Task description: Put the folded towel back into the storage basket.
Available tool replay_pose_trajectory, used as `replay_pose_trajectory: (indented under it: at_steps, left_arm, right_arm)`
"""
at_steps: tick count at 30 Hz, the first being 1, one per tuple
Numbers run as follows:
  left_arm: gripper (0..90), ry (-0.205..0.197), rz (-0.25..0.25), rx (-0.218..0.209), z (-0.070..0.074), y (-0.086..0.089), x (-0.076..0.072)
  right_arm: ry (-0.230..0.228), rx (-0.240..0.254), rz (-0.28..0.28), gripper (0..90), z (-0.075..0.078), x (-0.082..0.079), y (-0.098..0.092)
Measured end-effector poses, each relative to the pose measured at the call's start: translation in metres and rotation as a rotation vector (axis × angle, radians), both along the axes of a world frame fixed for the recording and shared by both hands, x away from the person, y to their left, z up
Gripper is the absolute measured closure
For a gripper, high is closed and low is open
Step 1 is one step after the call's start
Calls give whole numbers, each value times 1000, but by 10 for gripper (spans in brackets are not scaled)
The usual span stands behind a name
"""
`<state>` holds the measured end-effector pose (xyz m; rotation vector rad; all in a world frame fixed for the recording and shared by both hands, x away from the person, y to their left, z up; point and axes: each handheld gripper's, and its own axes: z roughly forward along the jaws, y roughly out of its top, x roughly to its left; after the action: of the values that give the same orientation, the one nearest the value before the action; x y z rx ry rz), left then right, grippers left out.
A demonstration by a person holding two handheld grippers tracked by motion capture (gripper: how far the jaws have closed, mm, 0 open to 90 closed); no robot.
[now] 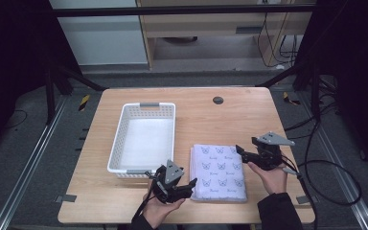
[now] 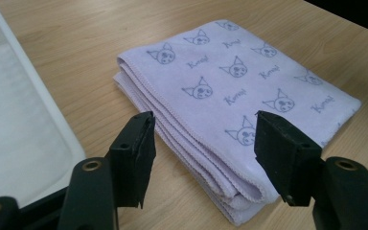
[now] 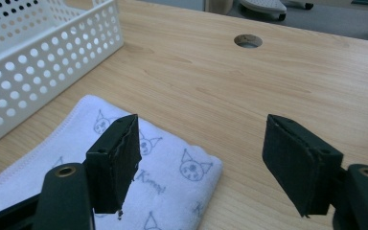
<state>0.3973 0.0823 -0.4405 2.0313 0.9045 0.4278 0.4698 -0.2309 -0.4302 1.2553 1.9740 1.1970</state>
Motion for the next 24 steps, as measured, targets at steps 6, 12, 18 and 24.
replay_pose_trajectory:
  at_steps: [6, 12, 18, 24]
  left_arm:
    - [386, 13, -4, 20, -7, -6, 0]
    - [382, 28, -7, 34, -13, -10, 1]
    - [383, 40, -9, 52, -20, -14, 3]
    - [383, 47, -12, 69, -25, -18, 3]
  right_arm:
    - [4, -22, 5, 296, -4, 2, 3]
    - [17, -49, 10, 299, -10, 5, 7]
    - [24, -54, 11, 304, -14, 8, 10]
    - [33, -59, 12, 311, -17, 10, 12]
